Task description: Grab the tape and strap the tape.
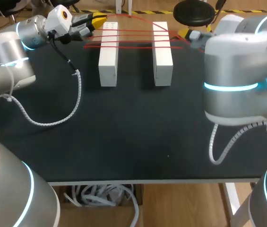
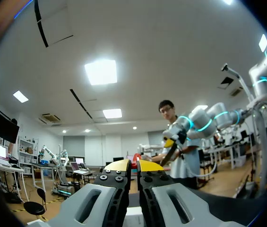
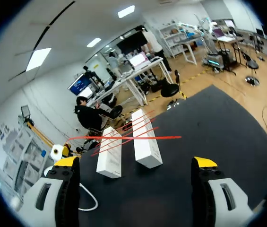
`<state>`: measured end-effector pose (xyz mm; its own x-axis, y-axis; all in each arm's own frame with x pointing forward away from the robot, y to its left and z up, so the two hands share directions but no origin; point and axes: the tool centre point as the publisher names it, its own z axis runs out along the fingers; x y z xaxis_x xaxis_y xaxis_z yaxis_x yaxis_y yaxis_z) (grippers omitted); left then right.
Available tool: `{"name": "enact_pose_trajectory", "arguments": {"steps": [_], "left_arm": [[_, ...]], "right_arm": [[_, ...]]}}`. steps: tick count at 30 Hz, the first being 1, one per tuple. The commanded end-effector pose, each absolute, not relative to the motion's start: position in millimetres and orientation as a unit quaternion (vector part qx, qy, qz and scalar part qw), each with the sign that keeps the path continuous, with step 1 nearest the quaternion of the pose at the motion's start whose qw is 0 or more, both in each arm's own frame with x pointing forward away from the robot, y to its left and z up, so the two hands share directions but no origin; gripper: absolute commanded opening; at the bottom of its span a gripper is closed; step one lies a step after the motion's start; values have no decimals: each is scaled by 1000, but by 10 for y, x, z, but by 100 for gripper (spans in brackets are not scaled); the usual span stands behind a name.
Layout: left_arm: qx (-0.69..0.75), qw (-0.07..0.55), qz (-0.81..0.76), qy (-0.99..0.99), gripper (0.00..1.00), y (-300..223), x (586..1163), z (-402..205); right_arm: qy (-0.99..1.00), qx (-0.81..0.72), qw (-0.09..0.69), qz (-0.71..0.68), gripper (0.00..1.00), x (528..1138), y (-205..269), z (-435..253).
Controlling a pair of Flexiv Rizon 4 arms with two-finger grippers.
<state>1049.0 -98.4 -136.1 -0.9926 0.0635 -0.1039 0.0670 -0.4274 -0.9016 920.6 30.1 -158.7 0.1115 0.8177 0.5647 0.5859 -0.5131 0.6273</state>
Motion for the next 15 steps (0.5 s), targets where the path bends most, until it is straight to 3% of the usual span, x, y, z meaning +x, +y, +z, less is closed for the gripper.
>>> {"name": "enact_pose_trajectory", "arguments": {"steps": [1, 6, 15], "left_arm": [[61, 1, -843, 535, 0, -987, 10491, -1363], [61, 1, -843, 535, 0, -987, 10491, -1363], [61, 1, -843, 535, 0, -987, 10491, -1363]], "right_arm": [[468, 778, 41, 417, 100, 9159, 263, -1446], [452, 789, 35, 415, 100, 9107, 239, -1433], [427, 753, 111, 488, 100, 9002, 217, -1332]]}}
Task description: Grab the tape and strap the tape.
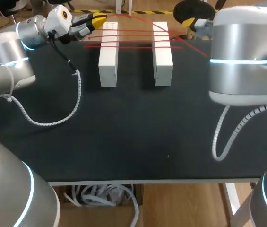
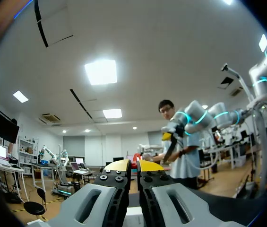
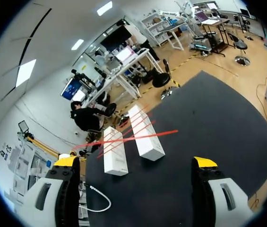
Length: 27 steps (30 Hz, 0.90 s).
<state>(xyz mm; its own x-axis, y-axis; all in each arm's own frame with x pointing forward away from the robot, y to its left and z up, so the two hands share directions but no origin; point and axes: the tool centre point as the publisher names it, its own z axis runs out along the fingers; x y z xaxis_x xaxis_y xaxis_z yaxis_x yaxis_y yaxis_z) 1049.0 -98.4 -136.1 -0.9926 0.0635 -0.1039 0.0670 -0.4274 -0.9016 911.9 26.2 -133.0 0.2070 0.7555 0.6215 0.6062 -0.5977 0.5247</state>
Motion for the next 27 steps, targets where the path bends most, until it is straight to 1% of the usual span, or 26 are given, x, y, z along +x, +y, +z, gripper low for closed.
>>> {"name": "enact_pose_trajectory", "arguments": {"steps": [1, 11, 20, 27], "left_arm": [[61, 1, -843, 535, 0, -987, 10491, -1363], [61, 1, -843, 535, 0, -987, 10491, -1363], [61, 1, -843, 535, 0, -987, 10491, -1363], [61, 1, -843, 535, 0, -987, 10491, -1363]], "right_arm": [[424, 743, 124, 503, 100, 8965, 216, -1308], [401, 607, 301, 617, 100, 8834, 266, -1449], [382, 519, 399, 652, 100, 8765, 329, -1743], [352, 514, 456, 635, 100, 8795, 414, -1992]]}}
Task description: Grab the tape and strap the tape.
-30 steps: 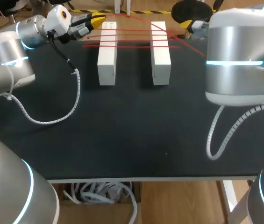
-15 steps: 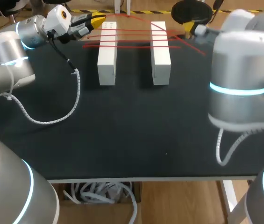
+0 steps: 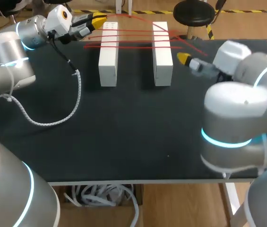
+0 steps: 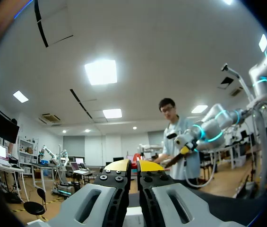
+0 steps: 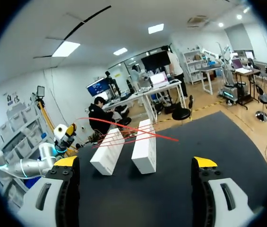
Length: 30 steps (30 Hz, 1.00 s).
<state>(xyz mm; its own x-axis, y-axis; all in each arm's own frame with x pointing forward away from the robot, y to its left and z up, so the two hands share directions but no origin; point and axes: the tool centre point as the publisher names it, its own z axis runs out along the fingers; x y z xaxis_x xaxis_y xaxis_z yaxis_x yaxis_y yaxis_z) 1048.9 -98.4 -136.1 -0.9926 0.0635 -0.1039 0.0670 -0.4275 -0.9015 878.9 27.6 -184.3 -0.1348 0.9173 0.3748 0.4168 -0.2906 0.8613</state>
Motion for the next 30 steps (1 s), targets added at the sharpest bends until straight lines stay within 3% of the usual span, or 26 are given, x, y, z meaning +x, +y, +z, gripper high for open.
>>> {"name": "enact_pose_trajectory", "arguments": {"steps": [1, 15, 30], "left_arm": [[61, 1, -843, 535, 0, -987, 10491, -1363], [61, 1, -843, 535, 0, -987, 10491, -1363], [61, 1, -843, 535, 0, -987, 10491, -1363]], "right_arm": [[346, 516, 463, 632, 100, 8798, 429, -2017], [296, 585, 490, 574, 100, 8837, 565, -2064], [361, 701, 394, 471, 100, 8908, 463, -2039]]}}
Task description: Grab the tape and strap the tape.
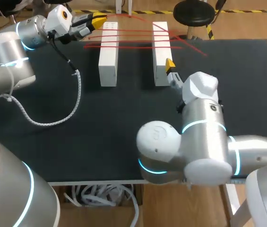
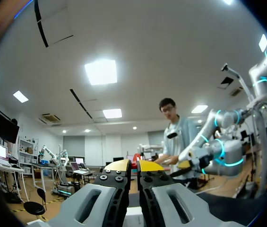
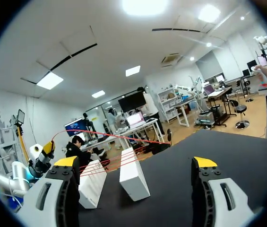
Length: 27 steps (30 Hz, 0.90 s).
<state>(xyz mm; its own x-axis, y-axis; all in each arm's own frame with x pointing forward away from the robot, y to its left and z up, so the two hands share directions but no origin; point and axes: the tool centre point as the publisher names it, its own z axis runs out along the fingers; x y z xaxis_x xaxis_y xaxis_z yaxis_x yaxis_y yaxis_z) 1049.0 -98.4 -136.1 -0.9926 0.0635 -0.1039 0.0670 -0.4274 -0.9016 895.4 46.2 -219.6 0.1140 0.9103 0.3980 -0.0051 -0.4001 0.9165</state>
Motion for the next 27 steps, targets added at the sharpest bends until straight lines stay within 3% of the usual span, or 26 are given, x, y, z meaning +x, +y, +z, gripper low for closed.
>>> {"name": "enact_pose_trajectory", "arguments": {"steps": [1, 4, 27], "left_arm": [[61, 1, -843, 535, 0, -987, 10491, -1363], [61, 1, -843, 535, 0, -987, 10491, -1363], [61, 1, -843, 535, 0, -987, 10491, -1363]], "right_arm": [[372, 706, 381, 467, 100, 8902, 462, -2025], [413, 711, 337, 458, 100, 8867, 451, -1961], [413, 711, 337, 458, 100, 8867, 451, -1961]]}}
